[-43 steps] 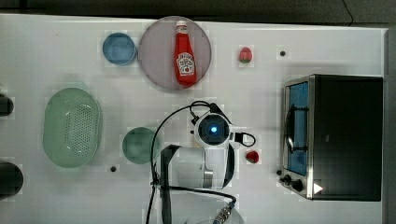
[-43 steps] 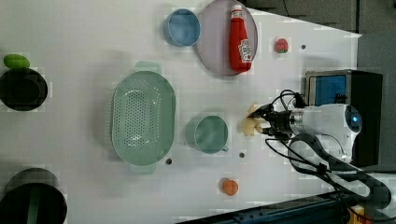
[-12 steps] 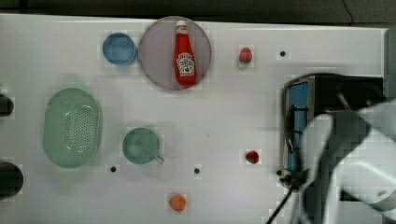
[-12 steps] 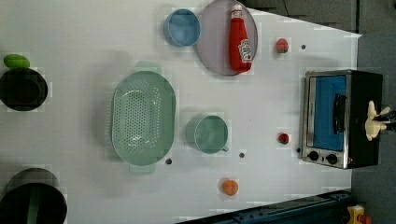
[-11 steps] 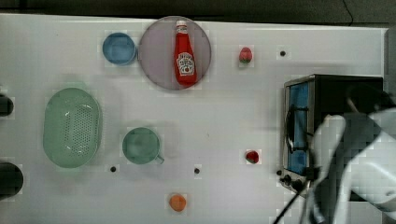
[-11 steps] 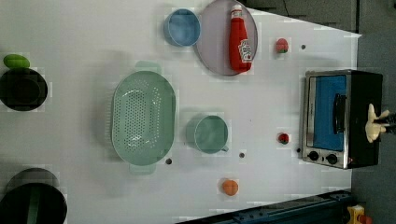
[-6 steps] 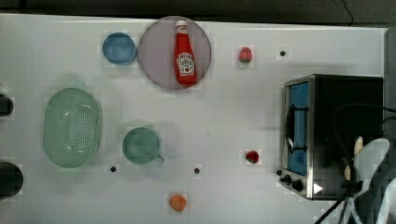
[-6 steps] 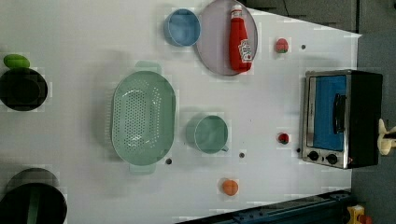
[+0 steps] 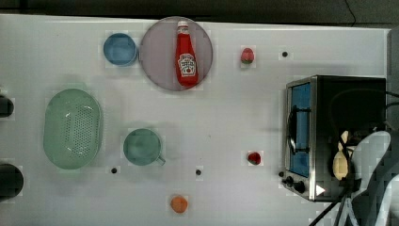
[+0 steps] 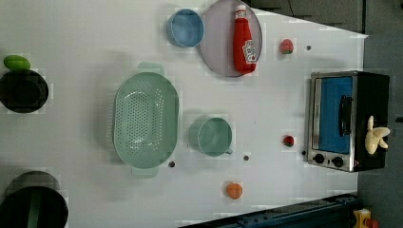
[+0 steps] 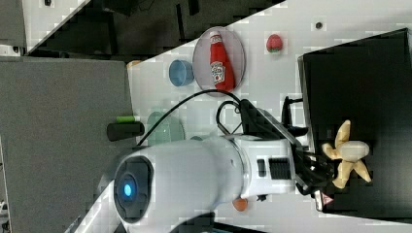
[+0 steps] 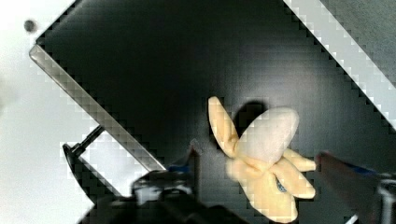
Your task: Pick banana from table and place on oven.
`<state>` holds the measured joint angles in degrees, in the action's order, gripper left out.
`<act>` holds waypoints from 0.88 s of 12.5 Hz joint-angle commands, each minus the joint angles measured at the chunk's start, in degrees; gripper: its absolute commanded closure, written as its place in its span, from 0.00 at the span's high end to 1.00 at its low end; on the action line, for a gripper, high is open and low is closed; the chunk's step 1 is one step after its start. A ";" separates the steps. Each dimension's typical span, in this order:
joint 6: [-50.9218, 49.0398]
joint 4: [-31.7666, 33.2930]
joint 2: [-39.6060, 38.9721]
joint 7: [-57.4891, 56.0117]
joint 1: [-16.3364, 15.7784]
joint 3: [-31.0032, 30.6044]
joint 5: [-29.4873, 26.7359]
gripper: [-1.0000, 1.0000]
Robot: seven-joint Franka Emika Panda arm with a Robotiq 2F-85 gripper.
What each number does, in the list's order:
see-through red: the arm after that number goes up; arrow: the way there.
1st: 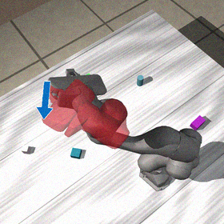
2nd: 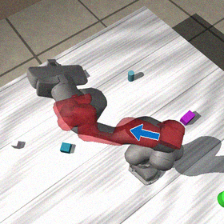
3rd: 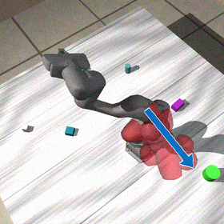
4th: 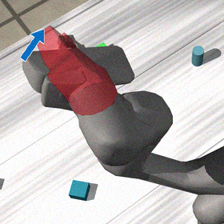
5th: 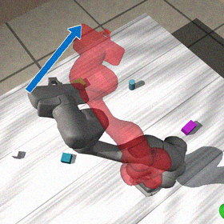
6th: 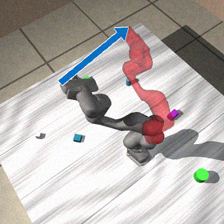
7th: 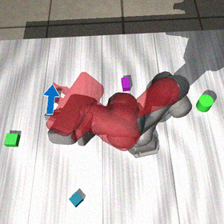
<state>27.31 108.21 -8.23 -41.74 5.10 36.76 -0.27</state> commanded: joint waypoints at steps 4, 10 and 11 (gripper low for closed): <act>-9.30 -4.23 6.57 4.04 -4.66 -6.34 0.95 1.00; -24.08 -4.20 19.20 38.49 -6.69 -24.49 3.03 1.00; -25.65 -4.13 20.74 42.13 -6.69 -26.97 4.14 1.00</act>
<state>3.68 105.42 11.76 -11.51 -0.73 8.96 4.37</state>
